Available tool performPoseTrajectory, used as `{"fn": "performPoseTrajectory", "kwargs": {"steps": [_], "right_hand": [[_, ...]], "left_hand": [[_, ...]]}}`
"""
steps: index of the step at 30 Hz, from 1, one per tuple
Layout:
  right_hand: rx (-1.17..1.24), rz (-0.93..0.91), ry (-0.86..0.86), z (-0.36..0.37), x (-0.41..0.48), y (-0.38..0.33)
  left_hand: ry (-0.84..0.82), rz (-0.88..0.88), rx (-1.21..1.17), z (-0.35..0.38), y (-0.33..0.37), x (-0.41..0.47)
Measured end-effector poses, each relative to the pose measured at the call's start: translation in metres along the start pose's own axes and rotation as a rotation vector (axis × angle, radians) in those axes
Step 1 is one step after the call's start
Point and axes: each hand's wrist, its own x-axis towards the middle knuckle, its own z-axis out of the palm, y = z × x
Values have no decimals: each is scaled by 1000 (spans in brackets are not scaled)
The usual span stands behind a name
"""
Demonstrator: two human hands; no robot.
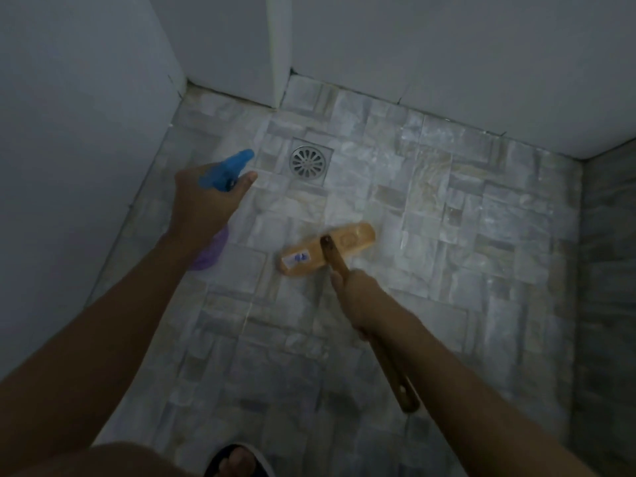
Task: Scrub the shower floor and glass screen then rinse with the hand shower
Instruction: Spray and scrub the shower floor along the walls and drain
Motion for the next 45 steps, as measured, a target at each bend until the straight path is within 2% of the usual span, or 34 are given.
{"fn": "performPoseTrajectory", "kwargs": {"steps": [2,5,7,8,12,14,18,20,24,27,30,35,36,38,40,42,45], "right_hand": [[-41,-83,-4,-12,27,-29],[28,-174,80,-31,73,-89],[-109,-230,123,-36,93,-111],[-150,-236,143,-35,100,-109],[18,-170,121,-22,65,-45],[149,-73,101,-13,36,1],[129,133,130,-41,23,46],[184,166,154,-71,45,36],[10,-37,257,-138,107,-24],[-26,-76,277,-178,136,-62],[-129,-90,277,-166,128,-48],[90,146,112,-110,75,18],[145,172,116,-112,71,16],[136,110,158,-127,83,2],[39,12,242,-153,110,-25],[96,-32,310,-180,138,-59],[105,30,247,-199,156,-84]], "left_hand": [[23,-34,-31,-1,3,-4],[35,-58,-36,-2,6,-4],[36,-40,-16,1,8,-5],[25,-32,-3,3,9,-6],[-78,-39,-19,14,16,-4],[-86,-13,-6,18,20,1],[-77,33,-62,38,28,27],[-134,101,-23,55,32,41],[-204,123,24,75,35,56],[-190,128,35,75,33,54],[-113,77,-37,69,28,62],[23,-56,-125,60,16,78],[60,-68,-123,57,14,78],[95,-67,-126,52,9,74],[60,-22,-128,53,11,68],[17,-2,-151,56,20,63],[-6,-11,-180,59,30,59]]}}
